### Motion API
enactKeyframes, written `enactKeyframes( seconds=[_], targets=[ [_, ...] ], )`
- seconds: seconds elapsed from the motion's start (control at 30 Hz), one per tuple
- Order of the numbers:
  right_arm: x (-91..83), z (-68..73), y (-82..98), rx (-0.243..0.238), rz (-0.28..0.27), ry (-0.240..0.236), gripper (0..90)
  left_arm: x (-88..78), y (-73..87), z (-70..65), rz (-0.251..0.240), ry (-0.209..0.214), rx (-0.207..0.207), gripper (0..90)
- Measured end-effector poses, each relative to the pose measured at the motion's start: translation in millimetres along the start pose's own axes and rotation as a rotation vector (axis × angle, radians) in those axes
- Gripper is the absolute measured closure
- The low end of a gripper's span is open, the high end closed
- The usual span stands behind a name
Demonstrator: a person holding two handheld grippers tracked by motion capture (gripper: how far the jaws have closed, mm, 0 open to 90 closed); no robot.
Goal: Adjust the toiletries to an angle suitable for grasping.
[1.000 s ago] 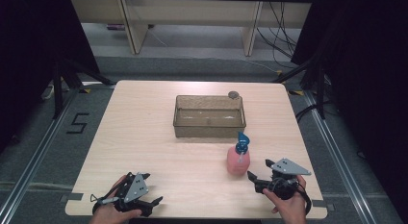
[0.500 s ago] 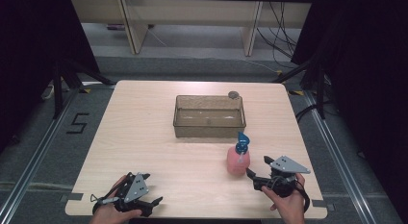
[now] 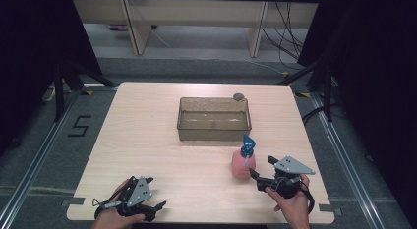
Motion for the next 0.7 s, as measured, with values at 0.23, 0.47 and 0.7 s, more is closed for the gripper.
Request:
enactKeyframes(
  seconds=[0.23, 0.47, 0.7],
  targets=[
    [3.1, 5.4, -6.4, 0.011, -0.003, -0.016, 21.9, -0.4, 0.1, 0.1, -0.001, -0.002, 0.0, 14.9],
    [7.3, 5.9, -10.8, -0.012, -0.032, -0.016, 22.0, 0.5, 0.2, -0.9, -0.016, -0.005, -0.005, 14.9],
    [9.1, 5.9, -13.3, -0.031, -0.041, -0.013, 22.1, 0.6, 0.3, -0.7, -0.012, -0.01, -0.004, 14.9]
  ],
)
Point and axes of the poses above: each handheld gripper's, and its own axes: x roughly forward along the jaws, y roughly out of its underside, z roughly to its left, the point moved 2 cm from there along x, roughly forward along the jaws, and after that the axes turned 11 degrees about -x, right-handed, at the moved point
